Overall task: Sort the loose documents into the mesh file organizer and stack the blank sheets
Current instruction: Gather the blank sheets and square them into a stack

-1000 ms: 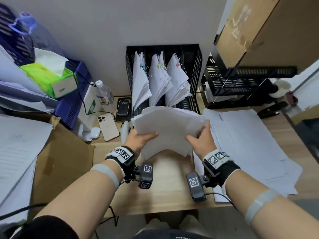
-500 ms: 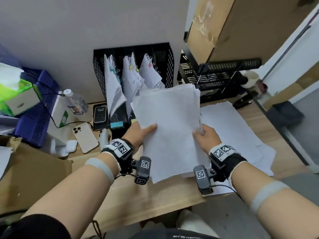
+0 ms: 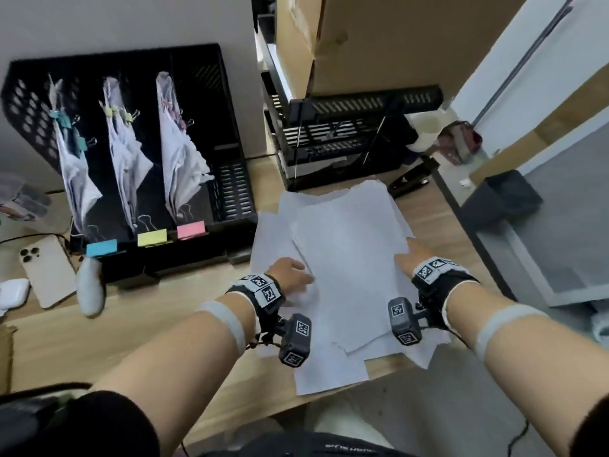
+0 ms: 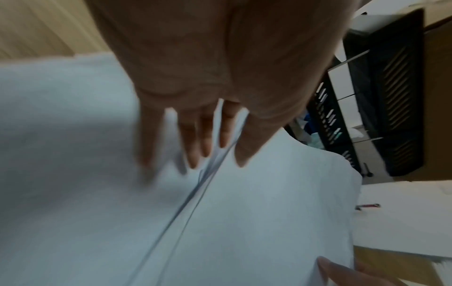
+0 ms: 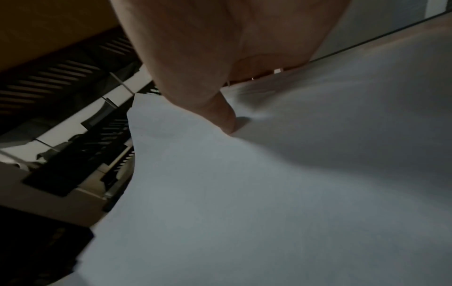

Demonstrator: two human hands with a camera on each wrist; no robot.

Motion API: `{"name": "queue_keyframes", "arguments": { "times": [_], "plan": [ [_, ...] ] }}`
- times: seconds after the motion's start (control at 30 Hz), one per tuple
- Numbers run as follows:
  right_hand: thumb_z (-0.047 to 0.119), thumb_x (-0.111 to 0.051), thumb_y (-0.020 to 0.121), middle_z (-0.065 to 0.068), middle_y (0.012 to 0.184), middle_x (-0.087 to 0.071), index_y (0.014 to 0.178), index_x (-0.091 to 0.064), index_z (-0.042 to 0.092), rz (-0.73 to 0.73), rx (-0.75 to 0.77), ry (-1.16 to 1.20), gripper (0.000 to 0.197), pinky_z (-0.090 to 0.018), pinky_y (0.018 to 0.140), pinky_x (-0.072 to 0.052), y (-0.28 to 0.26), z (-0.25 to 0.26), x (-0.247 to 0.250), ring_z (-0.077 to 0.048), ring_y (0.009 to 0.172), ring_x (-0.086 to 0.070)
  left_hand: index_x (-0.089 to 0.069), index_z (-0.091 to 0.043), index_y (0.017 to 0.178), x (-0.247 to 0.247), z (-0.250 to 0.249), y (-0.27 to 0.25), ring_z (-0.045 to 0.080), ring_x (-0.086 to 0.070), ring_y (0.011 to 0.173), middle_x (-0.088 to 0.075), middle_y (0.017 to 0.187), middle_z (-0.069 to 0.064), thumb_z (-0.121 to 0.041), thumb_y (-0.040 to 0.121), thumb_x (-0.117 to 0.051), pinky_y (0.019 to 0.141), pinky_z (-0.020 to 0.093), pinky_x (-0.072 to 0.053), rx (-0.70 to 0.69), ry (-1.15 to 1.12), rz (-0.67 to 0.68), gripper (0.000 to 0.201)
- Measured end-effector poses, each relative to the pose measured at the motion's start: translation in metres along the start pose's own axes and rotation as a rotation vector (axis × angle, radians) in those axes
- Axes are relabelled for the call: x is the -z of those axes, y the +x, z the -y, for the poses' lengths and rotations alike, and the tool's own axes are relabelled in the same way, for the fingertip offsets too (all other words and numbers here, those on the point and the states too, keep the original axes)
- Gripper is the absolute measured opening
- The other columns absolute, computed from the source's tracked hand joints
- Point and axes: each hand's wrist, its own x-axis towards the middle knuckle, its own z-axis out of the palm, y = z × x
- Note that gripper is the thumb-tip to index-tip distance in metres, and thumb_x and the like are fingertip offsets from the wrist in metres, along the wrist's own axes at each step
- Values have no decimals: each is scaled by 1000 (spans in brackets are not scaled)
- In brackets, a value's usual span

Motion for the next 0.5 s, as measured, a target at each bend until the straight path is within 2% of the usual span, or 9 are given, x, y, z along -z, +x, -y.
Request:
{"name": "queue_keyframes", "arguments": {
  "times": [0.07,0.13,0.23,0.27,0.37,0.43,0.5],
  "plan": [
    [24,-47,80,-14,121,-60,127,-55,18,23,-25,-104,48,-39,88,-54,23,-7,8,-36,102,-62,-63,-1,107,-6,0,8,28,-71,103,-70,106,15,-20,88,-73,86,53,-60,126,106,-92,29],
    [23,-46,82,-14,131,-52,134,-48,22,63,-20,-188,51,-37,88,-53,43,-13,11,-36,105,-59,-62,2,113,-13,0,19,26,-74,97,-71,107,17,-24,85,-77,82,53,-61,184,49,-112,40],
    [22,-46,76,-14,126,-52,125,-51,22,82,5,-195,49,-38,87,-54,62,-17,8,-36,100,-60,-66,1,109,-24,-3,30,25,-74,98,-74,99,14,-26,89,-74,90,53,-59,194,-56,-122,35],
    [22,-47,76,-16,126,-50,122,-52,20,72,21,-208,47,-38,89,-53,67,-18,7,-37,102,-58,-66,1,108,-28,-5,32,26,-74,100,-74,94,12,-26,91,-72,93,52,-58,197,-83,-123,32],
    [24,-50,74,-17,130,-47,121,-55,19,59,53,-254,47,-38,94,-51,75,-19,7,-39,112,-54,-64,-6,92,-37,-7,37,33,-69,92,-68,87,14,-20,94,-67,94,53,-57,182,-146,-124,14],
    [26,-52,77,-16,126,-49,117,-58,17,54,72,-291,42,-37,93,-51,77,-19,12,-37,109,-55,-58,-12,73,-40,-3,42,33,-67,82,-65,80,17,-12,90,-69,92,58,-57,194,-203,-138,20],
    [23,-53,84,-15,127,-48,118,-58,14,26,112,-310,36,-36,95,-47,79,-21,13,-36,115,-50,-49,-13,69,-45,-2,45,33,-65,77,-63,82,19,-12,90,-67,91,58,-57,190,-252,-131,28]
  ]
}}
